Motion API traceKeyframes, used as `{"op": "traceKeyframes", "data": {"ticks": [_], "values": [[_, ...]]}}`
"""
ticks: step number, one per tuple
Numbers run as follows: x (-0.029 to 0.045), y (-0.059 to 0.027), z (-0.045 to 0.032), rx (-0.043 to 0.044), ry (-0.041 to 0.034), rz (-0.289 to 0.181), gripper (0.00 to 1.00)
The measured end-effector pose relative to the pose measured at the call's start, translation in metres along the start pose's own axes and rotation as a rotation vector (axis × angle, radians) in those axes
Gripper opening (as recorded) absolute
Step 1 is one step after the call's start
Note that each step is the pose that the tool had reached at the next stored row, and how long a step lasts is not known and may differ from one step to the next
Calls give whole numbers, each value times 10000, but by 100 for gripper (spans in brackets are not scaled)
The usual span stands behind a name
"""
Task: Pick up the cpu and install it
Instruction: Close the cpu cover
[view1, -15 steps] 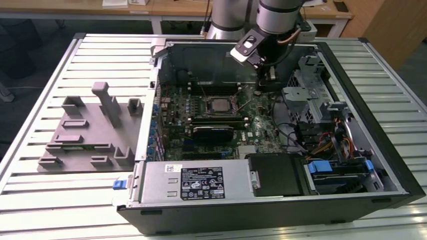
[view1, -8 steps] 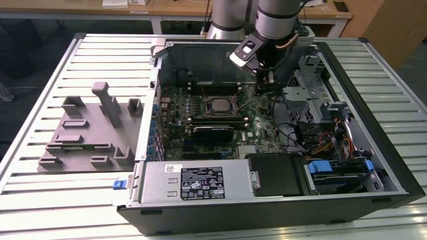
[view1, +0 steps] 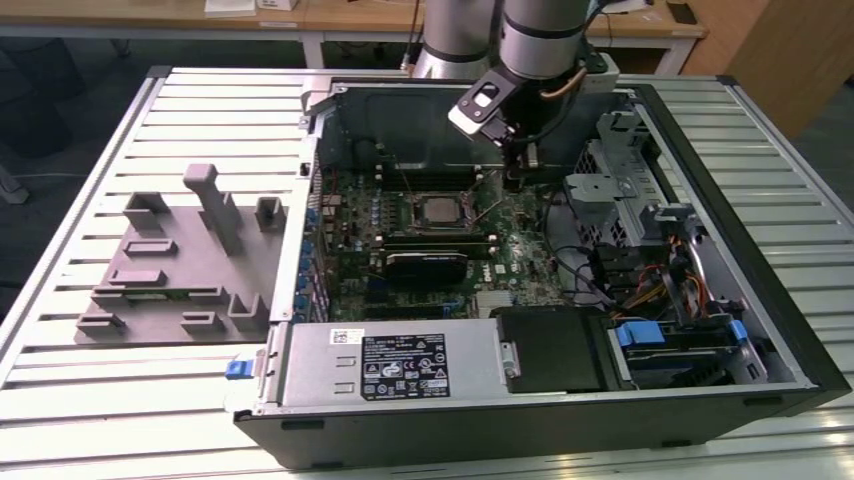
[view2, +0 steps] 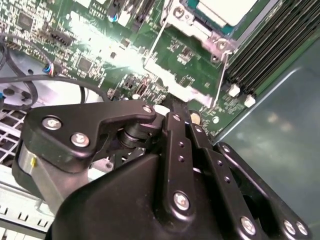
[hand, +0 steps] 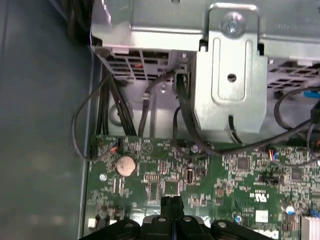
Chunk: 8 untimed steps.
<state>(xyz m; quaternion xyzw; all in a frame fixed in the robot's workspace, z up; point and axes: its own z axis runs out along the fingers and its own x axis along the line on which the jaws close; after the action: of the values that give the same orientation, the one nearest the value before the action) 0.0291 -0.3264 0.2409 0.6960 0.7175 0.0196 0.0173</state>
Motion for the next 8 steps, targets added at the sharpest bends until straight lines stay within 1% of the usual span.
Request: {"op": "traceKeyframes", "data": {"ticks": [2, 4, 8], "values": [[1, -43, -2, 0, 0, 0, 11], [3, -106, -6, -2, 0, 0, 11], [8, -256, -13, -16, 4, 0, 11]]}}
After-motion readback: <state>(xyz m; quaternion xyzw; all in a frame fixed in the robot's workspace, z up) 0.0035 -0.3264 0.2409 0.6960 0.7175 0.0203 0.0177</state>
